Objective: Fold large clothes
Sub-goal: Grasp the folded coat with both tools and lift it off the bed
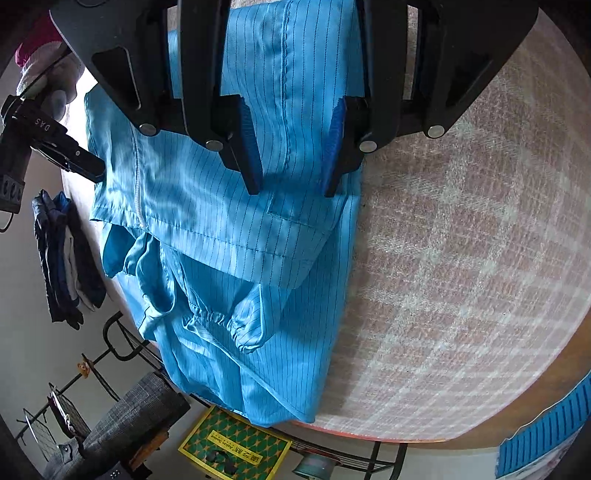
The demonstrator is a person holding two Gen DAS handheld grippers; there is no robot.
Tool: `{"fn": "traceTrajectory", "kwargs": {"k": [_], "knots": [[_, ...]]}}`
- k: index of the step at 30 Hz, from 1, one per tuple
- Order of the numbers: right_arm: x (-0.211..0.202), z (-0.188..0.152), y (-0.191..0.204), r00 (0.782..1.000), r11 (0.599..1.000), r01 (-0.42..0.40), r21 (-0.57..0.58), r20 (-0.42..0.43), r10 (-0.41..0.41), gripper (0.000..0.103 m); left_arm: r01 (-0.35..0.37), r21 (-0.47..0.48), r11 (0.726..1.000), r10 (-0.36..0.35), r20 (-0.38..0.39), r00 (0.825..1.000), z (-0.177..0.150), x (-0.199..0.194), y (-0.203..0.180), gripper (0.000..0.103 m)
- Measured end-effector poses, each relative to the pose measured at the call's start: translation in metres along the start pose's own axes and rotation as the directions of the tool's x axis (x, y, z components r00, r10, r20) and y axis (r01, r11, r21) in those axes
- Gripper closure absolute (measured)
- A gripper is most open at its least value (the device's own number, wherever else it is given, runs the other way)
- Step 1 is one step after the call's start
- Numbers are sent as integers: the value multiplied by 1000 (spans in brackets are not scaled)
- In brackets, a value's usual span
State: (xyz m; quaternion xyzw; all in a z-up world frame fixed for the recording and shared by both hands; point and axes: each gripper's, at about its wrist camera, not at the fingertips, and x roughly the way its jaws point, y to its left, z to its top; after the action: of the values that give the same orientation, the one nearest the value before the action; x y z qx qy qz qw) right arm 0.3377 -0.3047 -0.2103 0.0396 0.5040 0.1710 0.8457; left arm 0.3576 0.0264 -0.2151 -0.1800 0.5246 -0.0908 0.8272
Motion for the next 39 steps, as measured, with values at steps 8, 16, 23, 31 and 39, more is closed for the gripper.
{"fn": "traceTrajectory", "kwargs": {"k": [8, 16, 23, 31, 39], "knots": [[-33, 30, -17, 992, 992, -113, 60, 54, 110, 63, 108, 2, 994, -108, 83, 991, 72, -34, -1, 60], [-58, 123, -50, 972, 982, -175, 68, 172, 161, 39, 230, -77, 970, -229, 24, 973, 192, 15, 6, 43], [2, 224, -82, 963, 967, -229, 111, 167, 209, 33, 252, -126, 960, -253, 4, 967, 278, 84, 0, 37], [106, 286, -112, 977, 955, -210, 208, 81, 197, 33, 179, -136, 974, -194, -106, 975, 328, 161, -15, 35], [173, 318, -124, 956, 916, -288, 280, 32, 291, 40, 166, -94, 982, -179, -152, 972, 345, 200, -30, 61]]}}
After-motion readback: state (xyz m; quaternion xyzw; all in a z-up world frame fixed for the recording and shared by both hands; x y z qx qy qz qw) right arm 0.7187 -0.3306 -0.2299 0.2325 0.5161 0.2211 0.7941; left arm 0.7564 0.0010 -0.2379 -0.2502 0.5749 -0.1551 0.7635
